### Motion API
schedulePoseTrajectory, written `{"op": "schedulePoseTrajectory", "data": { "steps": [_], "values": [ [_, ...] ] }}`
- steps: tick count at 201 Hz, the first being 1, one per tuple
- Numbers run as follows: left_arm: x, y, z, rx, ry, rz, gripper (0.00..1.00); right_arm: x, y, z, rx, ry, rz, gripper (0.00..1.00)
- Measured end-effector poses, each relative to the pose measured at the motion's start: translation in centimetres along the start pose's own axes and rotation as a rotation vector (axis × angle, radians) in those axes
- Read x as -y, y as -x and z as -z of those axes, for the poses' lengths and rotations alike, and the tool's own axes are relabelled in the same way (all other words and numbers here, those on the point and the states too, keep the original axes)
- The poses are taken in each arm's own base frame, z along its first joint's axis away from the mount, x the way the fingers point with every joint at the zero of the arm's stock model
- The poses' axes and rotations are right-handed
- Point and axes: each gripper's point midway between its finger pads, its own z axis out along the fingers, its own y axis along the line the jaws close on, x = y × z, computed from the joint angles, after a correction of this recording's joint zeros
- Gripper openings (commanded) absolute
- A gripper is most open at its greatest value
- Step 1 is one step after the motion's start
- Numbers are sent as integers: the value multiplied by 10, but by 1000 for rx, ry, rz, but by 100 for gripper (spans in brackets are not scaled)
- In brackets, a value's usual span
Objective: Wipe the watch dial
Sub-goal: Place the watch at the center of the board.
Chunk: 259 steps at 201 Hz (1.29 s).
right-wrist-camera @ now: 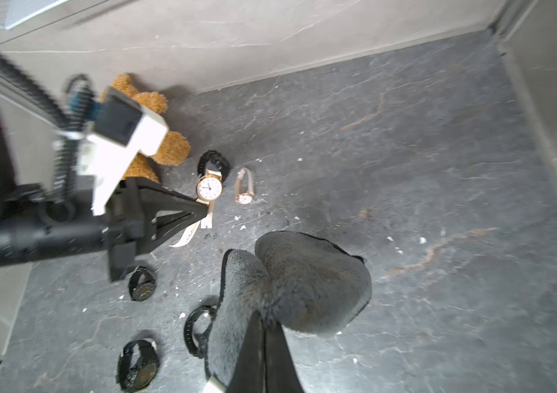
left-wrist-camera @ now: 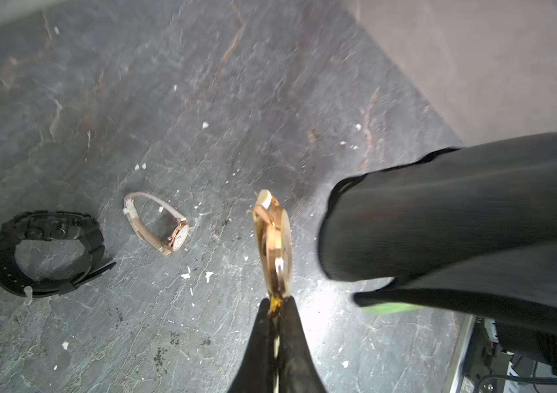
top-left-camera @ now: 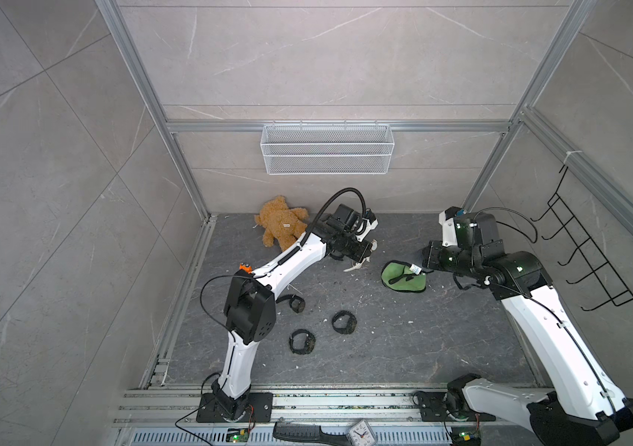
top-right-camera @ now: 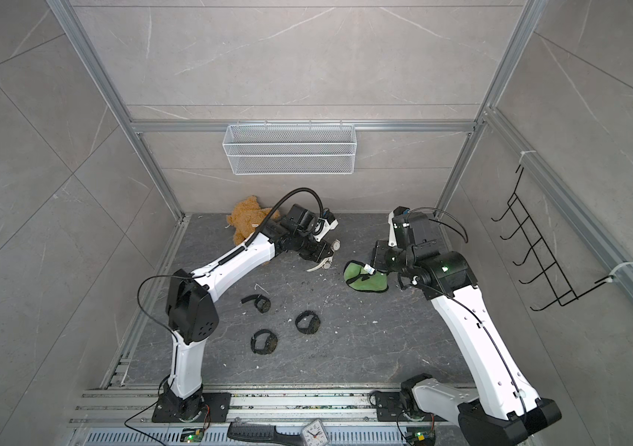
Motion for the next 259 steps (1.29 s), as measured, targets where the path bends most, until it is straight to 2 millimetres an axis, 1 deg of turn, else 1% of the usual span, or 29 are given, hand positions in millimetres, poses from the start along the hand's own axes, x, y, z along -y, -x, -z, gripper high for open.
{"op": "schedulePoseTrajectory", "data": {
  "steps": [25,42,90,129,145,173,196,221,246,259],
  "values": [
    [-19,9,-27,-30,29,36,0,12,-2,8,-8,-62,2,0],
    [-27,12,-42,-41,37,69,0,19,-3,14,-12,-103,5,0],
    [-39,-3,-72,-83,45,221,0,35,-2,32,-12,-188,-1,0],
    [-37,-6,-92,-84,18,318,0,40,-10,39,-44,-210,-29,0],
    [-34,-3,-98,-67,10,350,0,42,-12,43,-59,-218,-34,0],
    [-29,3,-114,-35,-24,407,0,41,-6,55,-53,-221,-37,0],
    [-28,-3,-134,-38,-56,459,0,44,-5,64,-48,-234,-39,0],
    [-28,-12,-154,-46,-79,512,0,48,-11,68,-64,-253,-48,0],
    [-28,-20,-166,-61,-89,545,0,53,-15,73,-72,-269,-55,0],
    [-26,-20,-168,-63,-100,553,0,54,-17,76,-70,-273,-59,0]
  ]
}}
